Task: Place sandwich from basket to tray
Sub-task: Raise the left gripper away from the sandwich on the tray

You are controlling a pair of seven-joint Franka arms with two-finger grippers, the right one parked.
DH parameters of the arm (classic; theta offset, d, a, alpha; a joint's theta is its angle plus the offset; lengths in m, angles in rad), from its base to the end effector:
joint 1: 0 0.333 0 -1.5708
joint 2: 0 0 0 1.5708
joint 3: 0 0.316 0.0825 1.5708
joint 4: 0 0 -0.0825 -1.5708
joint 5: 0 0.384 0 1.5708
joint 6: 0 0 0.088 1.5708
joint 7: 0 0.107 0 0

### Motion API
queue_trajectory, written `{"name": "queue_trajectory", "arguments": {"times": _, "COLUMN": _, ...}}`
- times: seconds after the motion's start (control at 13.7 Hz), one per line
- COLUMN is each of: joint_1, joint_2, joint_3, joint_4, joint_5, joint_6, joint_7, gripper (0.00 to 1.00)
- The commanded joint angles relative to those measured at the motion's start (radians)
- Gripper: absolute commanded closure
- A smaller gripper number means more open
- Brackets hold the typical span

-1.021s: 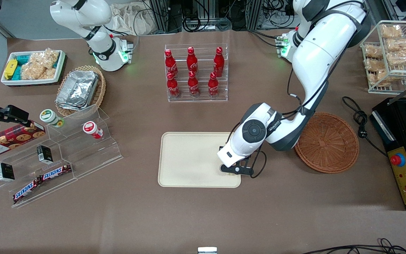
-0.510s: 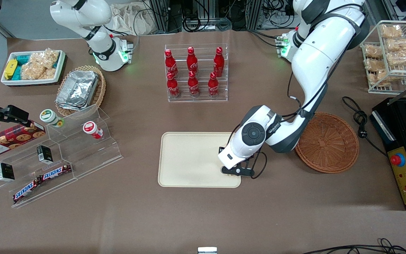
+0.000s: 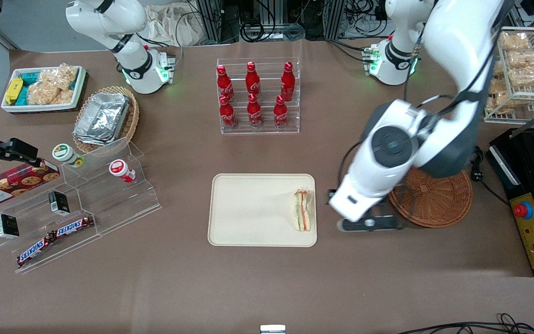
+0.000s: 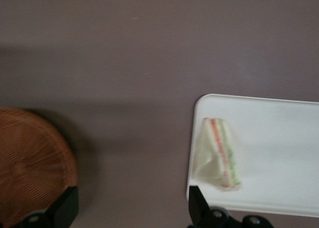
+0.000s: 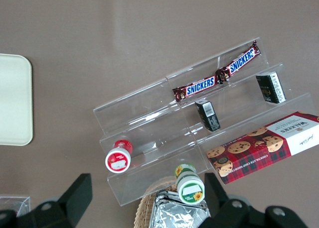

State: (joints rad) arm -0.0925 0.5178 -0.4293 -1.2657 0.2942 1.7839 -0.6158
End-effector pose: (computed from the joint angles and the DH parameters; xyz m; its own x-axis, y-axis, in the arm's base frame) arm 0.6531 -0.2687 0.4826 0.9924 0.0907 0.0829 0.0944 -0.9946 -0.0422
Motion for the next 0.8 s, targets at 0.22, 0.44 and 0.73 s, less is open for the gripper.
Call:
{"name": "queue_trajectory", "arguments": {"times": 0.22, "joint_1": 0.099, "joint_2": -0.134, "joint_3": 0.020, "joint_4": -0.028, "joint_5": 0.008, "joint_6": -0.175, "joint_7": 0.065, "gripper": 0.01}}
{"name": "queue_trajectory", "arguments": {"times": 0.44, "joint_1": 0.171, "joint_2": -0.195, "joint_3": 0.018, "joint_4": -0.027, "joint_5": -0.018, "joint_6": -0.204, "joint_7": 0.178, "gripper": 0.01}}
{"name": "queue_trajectory", "arguments": {"times": 0.73, "joint_1": 0.276, "joint_2": -0.239, "joint_3": 0.017, "joint_4": -0.031, "joint_5": -0.055, "joint_6": -0.262, "joint_7": 0.310, "gripper": 0.00}}
